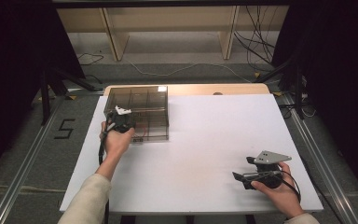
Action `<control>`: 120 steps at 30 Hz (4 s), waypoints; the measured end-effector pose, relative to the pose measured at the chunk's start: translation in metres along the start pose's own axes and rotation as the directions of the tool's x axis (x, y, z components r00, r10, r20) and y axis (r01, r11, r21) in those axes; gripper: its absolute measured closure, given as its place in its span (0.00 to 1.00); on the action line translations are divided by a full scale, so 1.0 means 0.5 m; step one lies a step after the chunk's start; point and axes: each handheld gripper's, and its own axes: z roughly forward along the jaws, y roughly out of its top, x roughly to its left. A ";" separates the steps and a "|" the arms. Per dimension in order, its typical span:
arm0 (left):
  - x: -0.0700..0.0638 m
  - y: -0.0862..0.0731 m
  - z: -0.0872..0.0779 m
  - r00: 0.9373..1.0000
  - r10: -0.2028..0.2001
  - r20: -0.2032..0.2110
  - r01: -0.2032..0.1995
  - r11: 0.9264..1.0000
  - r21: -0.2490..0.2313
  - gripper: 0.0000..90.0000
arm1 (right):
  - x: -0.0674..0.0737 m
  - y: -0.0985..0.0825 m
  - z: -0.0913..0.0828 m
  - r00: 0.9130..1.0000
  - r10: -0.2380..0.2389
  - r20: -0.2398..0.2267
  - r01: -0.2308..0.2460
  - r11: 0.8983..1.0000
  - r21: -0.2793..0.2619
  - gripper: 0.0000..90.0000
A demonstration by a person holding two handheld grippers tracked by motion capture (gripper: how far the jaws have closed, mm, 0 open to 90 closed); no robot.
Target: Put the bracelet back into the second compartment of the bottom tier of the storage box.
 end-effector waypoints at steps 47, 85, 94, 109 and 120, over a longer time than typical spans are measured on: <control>-0.010 -0.013 0.030 0.999 0.052 -0.012 -0.051 0.996 0.072 1.00 | 0.000 0.000 0.001 1.000 0.001 -0.007 -0.001 1.000 -0.005 0.19; -0.009 -0.019 0.060 0.996 0.085 -0.039 -0.081 0.991 0.106 0.99 | 0.000 0.000 0.000 1.000 -0.004 -0.009 0.004 1.000 0.003 0.19; -0.008 -0.021 0.063 0.995 0.087 -0.039 -0.082 0.990 0.112 0.97 | 0.000 0.000 0.000 1.000 -0.005 -0.011 0.005 1.000 0.003 0.19; -0.006 -0.016 0.052 0.996 0.084 -0.041 -0.080 0.993 0.088 0.88 | 0.001 0.000 0.001 1.000 -0.005 -0.014 0.005 1.000 0.005 0.19; -0.010 -0.010 0.028 0.996 0.083 -0.016 -0.082 0.995 0.060 0.75 | 0.001 0.000 0.001 1.000 -0.006 -0.015 0.006 1.000 0.005 0.19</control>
